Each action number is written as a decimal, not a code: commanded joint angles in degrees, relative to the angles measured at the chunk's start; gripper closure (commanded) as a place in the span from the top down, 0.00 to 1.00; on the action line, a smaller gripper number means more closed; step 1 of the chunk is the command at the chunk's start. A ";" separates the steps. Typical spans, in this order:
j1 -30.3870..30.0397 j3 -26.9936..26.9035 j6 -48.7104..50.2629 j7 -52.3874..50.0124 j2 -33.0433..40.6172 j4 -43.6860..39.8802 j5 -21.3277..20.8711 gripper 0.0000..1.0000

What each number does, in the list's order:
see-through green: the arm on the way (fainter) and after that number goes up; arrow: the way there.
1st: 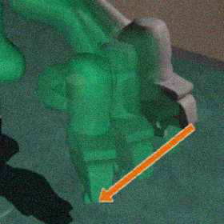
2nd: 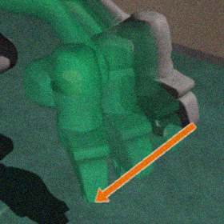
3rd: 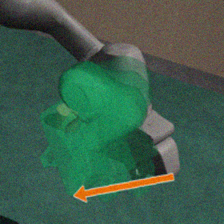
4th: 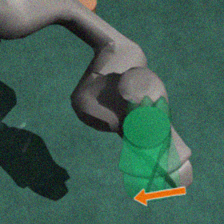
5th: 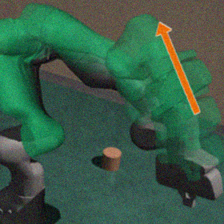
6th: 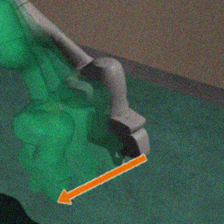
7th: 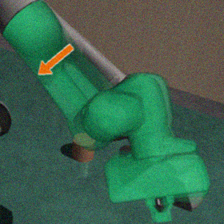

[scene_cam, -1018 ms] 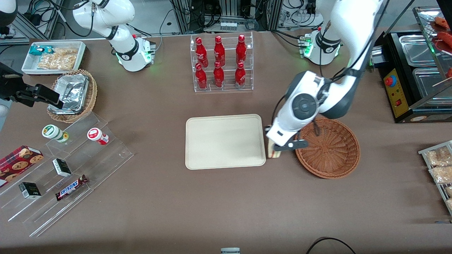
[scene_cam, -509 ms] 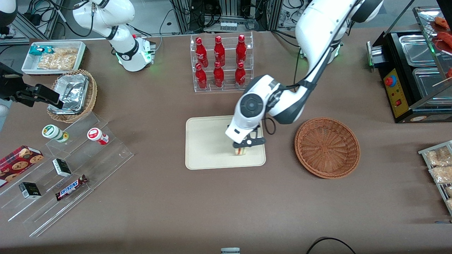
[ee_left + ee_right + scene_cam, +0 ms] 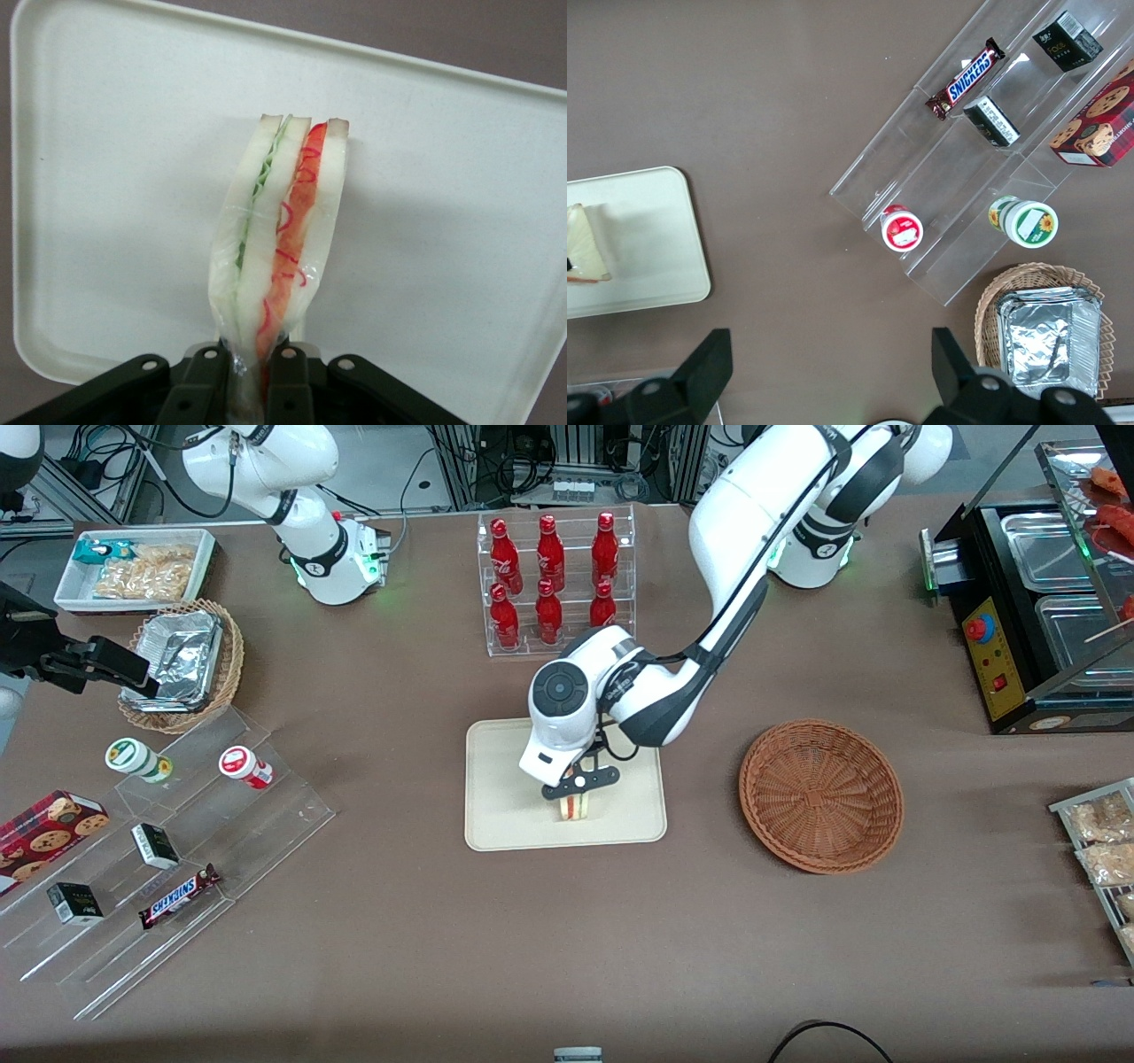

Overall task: Place sandwich from basket to tray
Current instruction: 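Lower the sandwich onto the tray and open the left gripper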

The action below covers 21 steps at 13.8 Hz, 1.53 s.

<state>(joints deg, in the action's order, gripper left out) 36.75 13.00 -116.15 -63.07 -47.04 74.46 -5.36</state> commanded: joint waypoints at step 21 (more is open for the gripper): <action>-8.96 -0.78 17.27 3.30 13.44 3.38 -0.35 1.00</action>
<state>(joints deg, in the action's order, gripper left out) 30.44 11.96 -99.00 -60.77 -39.03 70.90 -5.67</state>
